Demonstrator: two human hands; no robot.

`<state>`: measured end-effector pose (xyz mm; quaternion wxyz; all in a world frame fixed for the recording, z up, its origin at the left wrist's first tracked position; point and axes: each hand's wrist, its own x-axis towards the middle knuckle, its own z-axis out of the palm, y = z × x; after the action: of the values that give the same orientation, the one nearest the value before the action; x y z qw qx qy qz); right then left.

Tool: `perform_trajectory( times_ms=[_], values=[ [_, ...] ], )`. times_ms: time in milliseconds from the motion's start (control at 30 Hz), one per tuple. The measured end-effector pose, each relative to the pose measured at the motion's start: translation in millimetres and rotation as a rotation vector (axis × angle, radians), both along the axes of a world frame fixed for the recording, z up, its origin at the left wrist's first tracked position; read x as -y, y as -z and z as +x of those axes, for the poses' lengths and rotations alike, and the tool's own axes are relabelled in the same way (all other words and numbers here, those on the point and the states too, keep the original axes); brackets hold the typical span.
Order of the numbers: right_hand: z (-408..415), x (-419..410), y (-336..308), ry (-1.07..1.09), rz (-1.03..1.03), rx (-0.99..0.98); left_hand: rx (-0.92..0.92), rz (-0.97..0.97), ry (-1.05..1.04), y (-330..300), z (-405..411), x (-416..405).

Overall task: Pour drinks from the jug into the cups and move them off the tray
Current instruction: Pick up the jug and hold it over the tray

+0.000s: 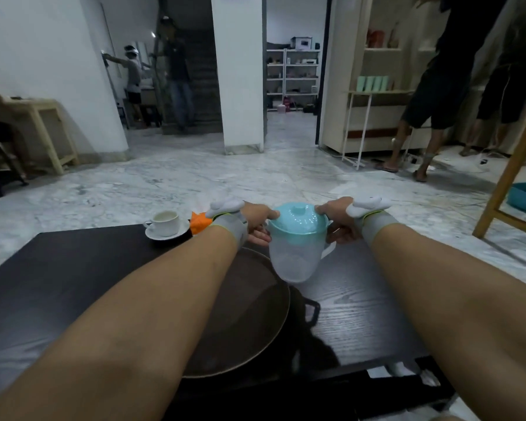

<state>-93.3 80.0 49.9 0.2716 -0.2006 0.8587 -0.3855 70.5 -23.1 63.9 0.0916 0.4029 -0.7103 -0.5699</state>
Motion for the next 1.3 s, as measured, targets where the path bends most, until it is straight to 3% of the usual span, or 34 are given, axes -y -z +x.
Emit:
perform_trajectory(
  times_ms=[533,1300],
  values=[
    [102.3,76.8,5.6,-0.184,-0.053,0.076,0.053,-0.029,-0.186,8.9,108.4,69.2],
    [147.9,101.6,33.1,-0.259,0.042,0.066,-0.014,0.036,-0.324,51.6,148.0,93.3]
  ],
)
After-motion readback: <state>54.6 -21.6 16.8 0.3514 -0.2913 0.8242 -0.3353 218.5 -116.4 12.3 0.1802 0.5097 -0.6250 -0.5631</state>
